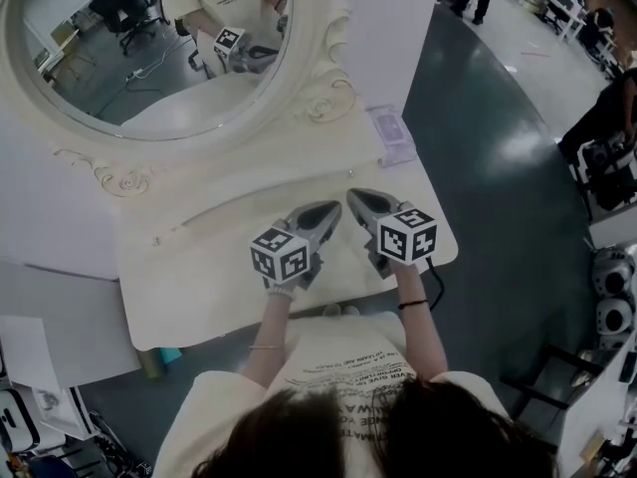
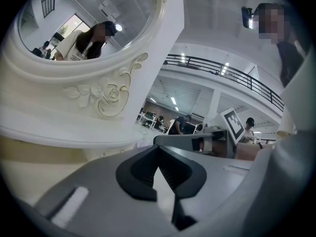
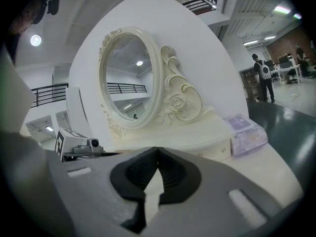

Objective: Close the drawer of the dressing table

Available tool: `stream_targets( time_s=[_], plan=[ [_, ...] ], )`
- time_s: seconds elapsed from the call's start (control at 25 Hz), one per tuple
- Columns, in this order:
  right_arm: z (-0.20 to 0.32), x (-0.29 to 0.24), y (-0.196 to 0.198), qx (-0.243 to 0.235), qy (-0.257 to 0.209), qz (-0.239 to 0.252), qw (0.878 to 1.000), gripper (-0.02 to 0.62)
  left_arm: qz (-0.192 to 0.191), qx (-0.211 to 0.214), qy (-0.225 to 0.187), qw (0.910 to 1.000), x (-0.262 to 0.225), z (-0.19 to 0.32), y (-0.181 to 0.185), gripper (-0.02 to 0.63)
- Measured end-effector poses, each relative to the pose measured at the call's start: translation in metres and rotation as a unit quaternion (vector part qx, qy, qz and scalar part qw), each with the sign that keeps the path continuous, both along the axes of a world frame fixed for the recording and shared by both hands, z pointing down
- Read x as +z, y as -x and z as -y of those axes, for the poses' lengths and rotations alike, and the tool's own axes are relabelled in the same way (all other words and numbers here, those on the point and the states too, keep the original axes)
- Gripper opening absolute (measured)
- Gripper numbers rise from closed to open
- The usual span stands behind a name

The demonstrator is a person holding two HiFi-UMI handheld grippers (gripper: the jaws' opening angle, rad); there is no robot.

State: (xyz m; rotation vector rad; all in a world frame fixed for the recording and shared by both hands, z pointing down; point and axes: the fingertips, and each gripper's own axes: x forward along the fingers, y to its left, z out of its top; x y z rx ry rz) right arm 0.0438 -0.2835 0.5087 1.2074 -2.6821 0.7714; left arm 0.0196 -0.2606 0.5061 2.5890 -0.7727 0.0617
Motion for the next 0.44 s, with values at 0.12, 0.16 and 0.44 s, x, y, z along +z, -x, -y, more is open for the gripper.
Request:
stream_targets(
  time_s=[0.12,0.16,0.44],
  plan=[
    [-0.0013,-0.0009,-0.0008,0.0,-0.001,0.001,1.0,0.003,0.002,0.001,-0.001,1.0,-0.0013,-0.0008,-0.0007,0.0],
    [-0.0018,-0.0015,-0.0013,0.0,-0.002,0.002,1.0,0.003,0.002,0.001,-0.002,1.0,-0.0017,-0.0011,-0.0008,0.0],
    [-0.0031,-0.0045,-0.0017,-0.001,-0.007,0.008,1.0,0.003,0.004,-0.006,-0.005,1.0,-0.0023,0.0,0.0031,-0.001]
  ],
)
